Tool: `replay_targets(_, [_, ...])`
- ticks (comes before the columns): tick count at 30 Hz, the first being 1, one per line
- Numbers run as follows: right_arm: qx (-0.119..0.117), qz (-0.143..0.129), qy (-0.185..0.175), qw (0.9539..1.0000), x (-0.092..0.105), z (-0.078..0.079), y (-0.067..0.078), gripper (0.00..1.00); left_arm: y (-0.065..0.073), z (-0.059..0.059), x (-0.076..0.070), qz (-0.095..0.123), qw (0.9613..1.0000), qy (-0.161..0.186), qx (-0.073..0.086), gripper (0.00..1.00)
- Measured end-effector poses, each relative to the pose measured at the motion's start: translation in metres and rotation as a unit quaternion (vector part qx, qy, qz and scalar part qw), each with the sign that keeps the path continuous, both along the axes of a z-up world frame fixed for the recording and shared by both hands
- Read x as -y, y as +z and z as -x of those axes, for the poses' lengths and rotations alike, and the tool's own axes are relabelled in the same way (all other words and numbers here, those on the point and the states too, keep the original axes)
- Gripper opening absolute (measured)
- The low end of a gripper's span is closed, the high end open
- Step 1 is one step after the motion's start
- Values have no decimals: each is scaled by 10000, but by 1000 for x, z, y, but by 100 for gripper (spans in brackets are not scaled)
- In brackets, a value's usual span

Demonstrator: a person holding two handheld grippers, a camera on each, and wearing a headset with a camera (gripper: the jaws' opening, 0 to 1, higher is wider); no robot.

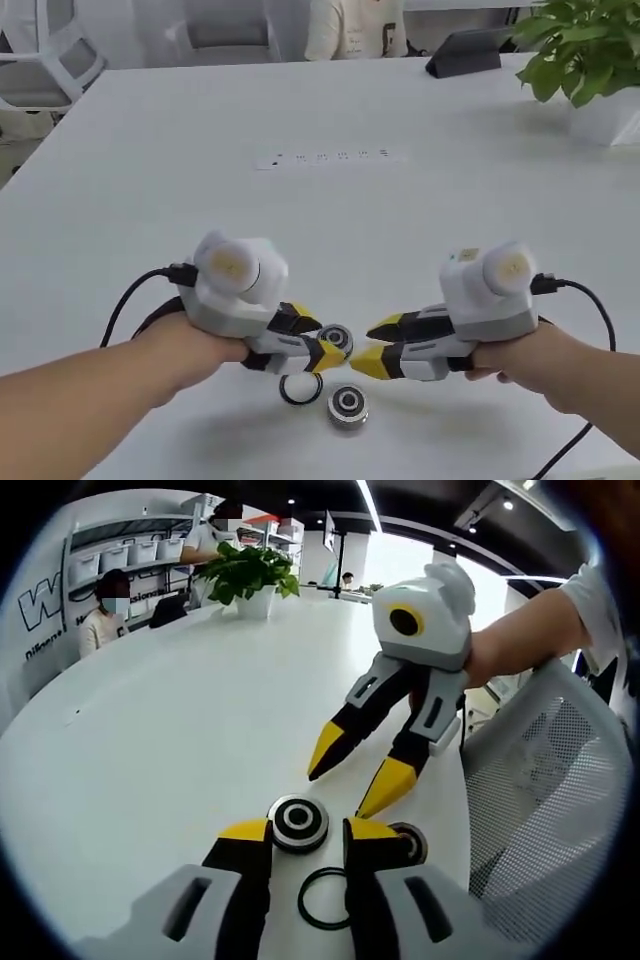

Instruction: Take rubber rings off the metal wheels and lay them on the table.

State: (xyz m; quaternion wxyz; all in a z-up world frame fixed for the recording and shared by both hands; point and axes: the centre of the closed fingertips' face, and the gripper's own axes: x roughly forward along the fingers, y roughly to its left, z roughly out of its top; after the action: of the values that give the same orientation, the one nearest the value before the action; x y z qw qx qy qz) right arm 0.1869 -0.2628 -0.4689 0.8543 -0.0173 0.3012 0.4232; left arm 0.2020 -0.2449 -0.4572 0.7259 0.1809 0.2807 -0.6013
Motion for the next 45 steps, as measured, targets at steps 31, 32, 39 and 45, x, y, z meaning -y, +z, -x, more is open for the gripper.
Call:
replay_targets(31, [120,160,141,9997,-8,-5,-1,29,-5,-5,5,-166,9985,-96,511,7])
replay_targets(32, [138,182,157,9996,-9,-5,-1,29,-5,-5,5,-160,9985,-93,512,7])
replay_targets(39, [260,360,257,9987,-14,-10,-2,29,-5,-6,6,-161,9985,-62,516,7])
replay_targets(45, [352,450,278,9980,-20,-16,-2,29,-5,-6,5,-164,9984,-41,532,7])
